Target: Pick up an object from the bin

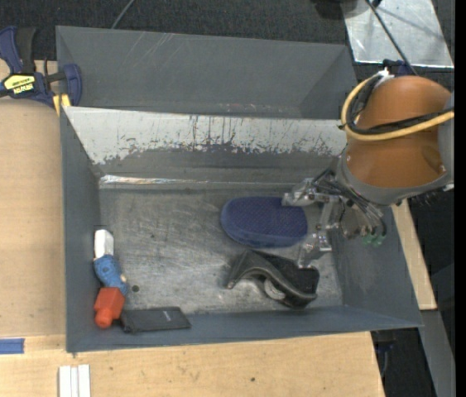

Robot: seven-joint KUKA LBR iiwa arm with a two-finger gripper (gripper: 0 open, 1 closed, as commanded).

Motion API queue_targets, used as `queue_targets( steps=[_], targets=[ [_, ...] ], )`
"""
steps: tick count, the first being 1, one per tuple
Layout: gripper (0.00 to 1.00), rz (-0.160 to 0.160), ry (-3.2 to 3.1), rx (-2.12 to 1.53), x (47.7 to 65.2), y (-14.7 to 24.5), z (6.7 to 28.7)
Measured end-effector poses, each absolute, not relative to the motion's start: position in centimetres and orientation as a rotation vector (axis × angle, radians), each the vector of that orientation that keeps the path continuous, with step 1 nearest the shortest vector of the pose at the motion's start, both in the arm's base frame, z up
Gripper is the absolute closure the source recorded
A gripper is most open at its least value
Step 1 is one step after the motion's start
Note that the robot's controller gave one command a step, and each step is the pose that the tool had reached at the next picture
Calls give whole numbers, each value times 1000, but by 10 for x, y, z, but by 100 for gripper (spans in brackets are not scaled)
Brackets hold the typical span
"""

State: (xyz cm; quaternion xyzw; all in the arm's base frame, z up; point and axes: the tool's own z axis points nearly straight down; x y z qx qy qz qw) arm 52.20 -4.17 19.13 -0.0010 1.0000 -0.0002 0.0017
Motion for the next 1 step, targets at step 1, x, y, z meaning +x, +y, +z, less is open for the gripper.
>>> queue_targets(
  steps=[1],
  targets=[
    [0, -5, 3123, -200, 554, -18, 117]
  ],
)
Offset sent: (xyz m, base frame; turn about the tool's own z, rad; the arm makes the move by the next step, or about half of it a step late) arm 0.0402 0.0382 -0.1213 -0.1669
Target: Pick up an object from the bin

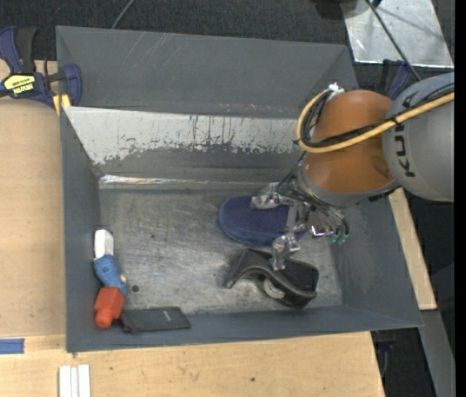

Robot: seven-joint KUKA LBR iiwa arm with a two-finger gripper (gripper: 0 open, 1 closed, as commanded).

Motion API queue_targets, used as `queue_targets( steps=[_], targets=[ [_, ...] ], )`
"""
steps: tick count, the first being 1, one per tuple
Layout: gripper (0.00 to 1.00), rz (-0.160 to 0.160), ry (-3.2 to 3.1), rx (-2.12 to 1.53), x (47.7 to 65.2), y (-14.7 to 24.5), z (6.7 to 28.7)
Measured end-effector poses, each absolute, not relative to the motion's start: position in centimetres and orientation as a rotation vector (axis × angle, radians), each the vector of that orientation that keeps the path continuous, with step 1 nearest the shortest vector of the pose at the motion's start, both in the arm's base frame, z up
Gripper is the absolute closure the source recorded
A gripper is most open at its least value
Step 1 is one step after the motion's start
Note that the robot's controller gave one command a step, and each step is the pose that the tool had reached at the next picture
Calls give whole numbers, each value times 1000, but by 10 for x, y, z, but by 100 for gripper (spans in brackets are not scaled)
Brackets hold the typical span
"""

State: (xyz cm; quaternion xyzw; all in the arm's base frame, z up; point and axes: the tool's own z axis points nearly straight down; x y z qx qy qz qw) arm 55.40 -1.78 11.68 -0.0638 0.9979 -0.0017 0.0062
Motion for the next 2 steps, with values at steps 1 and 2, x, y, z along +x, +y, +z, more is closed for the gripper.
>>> queue_targets(
  steps=[1, 2],
  targets=[
    [100, -2, 3123, -201, 553, -16, 111],
    [0, 0, 3123, -202, 552, -16, 110]
  ],
)
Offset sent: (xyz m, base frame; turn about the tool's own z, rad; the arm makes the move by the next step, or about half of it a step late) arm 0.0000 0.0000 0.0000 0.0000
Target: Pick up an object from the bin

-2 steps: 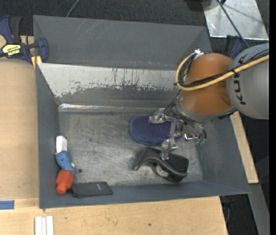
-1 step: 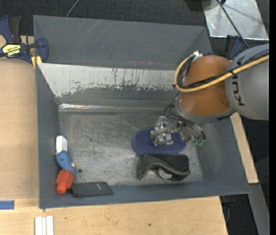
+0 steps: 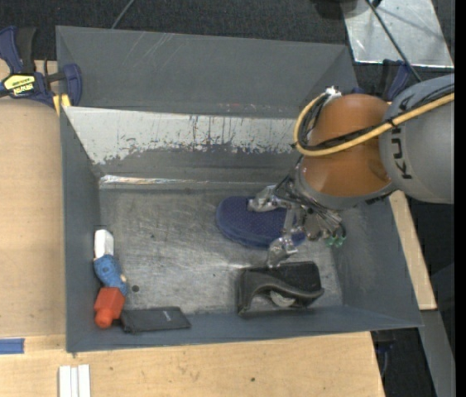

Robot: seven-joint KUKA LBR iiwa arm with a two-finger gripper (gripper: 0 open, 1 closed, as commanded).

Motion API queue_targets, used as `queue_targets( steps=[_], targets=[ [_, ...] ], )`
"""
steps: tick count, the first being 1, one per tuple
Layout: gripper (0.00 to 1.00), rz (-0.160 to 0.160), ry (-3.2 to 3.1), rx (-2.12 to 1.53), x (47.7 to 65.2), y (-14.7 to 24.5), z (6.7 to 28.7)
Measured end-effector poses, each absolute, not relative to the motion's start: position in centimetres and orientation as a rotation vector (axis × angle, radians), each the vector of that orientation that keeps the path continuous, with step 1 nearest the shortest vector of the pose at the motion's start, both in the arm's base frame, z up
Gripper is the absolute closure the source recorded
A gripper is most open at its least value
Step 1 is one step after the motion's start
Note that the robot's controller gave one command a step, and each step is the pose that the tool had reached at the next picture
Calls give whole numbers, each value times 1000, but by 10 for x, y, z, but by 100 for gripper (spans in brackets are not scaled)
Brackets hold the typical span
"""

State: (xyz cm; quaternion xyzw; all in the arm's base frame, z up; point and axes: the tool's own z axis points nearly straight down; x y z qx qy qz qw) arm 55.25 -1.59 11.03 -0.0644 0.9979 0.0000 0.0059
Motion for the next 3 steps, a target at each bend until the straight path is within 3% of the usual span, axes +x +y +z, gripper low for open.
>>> queue_targets(
  steps=[1, 2, 3],
  targets=[
    [100, -1, 3123, -202, 553, -16, 111],
    [0, -1, 3124, -203, 552, -16, 110],
    [100, -1, 3122, -202, 553, -16, 111]
  ],
)
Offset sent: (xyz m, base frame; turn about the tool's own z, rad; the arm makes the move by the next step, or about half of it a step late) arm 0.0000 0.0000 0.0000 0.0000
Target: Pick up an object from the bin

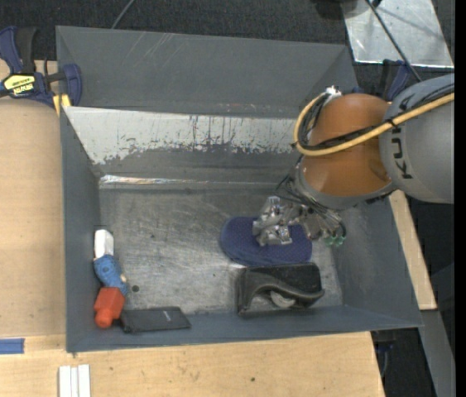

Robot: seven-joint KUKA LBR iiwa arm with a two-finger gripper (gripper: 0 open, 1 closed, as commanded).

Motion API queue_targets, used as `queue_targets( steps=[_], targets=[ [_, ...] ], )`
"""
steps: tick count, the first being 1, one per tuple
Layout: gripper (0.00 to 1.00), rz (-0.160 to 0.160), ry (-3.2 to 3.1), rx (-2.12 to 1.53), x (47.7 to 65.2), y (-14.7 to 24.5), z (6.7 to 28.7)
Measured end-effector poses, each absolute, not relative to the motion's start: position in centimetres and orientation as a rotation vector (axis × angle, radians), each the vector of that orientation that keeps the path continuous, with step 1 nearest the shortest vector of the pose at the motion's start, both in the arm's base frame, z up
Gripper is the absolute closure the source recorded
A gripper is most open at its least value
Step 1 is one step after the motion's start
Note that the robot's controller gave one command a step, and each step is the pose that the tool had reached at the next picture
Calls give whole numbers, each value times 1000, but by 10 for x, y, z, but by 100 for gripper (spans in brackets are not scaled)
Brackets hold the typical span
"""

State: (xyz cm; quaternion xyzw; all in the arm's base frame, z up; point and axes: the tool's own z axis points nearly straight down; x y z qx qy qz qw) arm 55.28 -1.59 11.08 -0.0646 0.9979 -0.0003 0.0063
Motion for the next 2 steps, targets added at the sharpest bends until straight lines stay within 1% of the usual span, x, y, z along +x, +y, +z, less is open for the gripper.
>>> queue_targets(
  steps=[1, 2],
  targets=[
    [0, -1, 3125, -203, 552, -16, 110],
    [100, 0, 3122, -203, 553, -15, 111]
  ],
)
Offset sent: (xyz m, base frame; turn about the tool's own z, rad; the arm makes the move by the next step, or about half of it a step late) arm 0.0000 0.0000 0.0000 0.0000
